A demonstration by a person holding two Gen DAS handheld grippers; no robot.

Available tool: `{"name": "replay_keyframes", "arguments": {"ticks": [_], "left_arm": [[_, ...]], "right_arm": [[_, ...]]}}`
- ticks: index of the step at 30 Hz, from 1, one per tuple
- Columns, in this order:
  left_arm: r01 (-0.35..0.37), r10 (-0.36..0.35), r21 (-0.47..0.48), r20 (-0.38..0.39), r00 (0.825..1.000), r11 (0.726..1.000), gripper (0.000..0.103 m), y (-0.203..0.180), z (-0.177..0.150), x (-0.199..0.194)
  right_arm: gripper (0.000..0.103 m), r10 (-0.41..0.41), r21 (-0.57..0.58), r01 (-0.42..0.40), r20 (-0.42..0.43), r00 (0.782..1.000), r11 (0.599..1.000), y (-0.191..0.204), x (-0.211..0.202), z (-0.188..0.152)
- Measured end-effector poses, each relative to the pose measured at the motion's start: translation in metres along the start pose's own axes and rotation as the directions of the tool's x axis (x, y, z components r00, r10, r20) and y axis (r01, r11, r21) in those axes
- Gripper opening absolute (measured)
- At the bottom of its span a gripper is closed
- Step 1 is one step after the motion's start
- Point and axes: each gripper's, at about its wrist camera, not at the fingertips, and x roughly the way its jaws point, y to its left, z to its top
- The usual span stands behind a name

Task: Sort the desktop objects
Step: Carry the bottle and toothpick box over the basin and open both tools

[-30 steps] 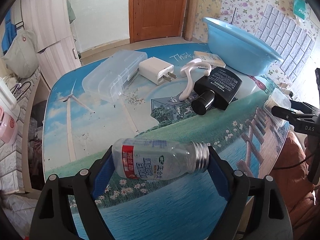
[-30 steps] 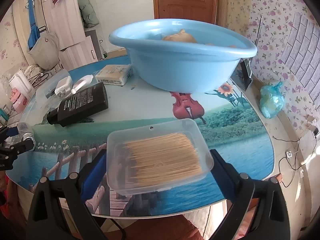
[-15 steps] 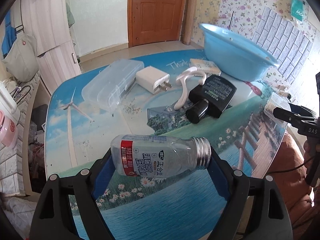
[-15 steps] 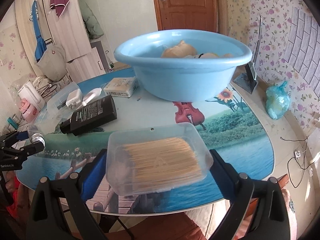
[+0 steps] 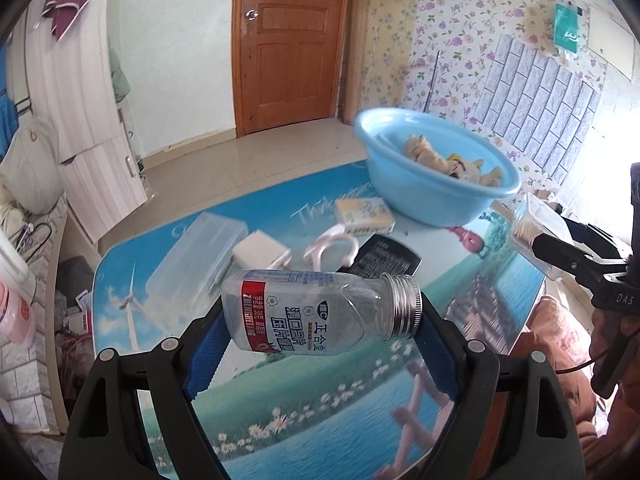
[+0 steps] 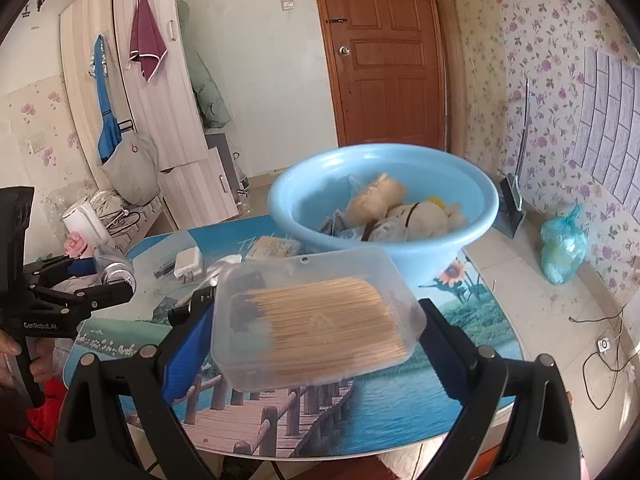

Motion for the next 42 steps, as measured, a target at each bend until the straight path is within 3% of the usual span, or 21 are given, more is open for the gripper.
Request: {"name": "replay_keyframes", "arguments": {"ticks": [14,27,32,35,42], "left_arm": [[0.076,-0.079,0.087,0.024,0.997,0.993,0.085,-0.045,0.061,0.037],[0.139,-0.141,0.18,-0.001,0.99,0.974,0.085,-0.081,0.112,0.1],[0.151,-0.149,0.21,-0.024,0.988,0.966,0.085,-0.089,0.116,0.119],[0.145,-0.143,0.231,-0.027,0.989,0.962,0.092,-0.092,0.115,0.125],[0.158,-0.155,0.197,-0.029,0.987,0.968,0.094,-0.084,0.106,0.118]], "right_arm": [[0.097,-0.045,0.018,0.045,0.049,0.998,0.999,-0.034,0.018,0.033],[0.097,-0.107,0.029,0.106,0.057,0.993,0.994,-0.072,0.051,0.049],[0.097,-0.113,0.009,0.113,0.065,0.991,0.994,-0.075,0.062,0.056],[0.097,-0.124,0.002,0.124,0.057,0.991,0.992,-0.074,0.068,0.058],[0.097,-0.128,0.014,0.128,0.054,0.99,0.992,-0.069,0.064,0.053]]}}
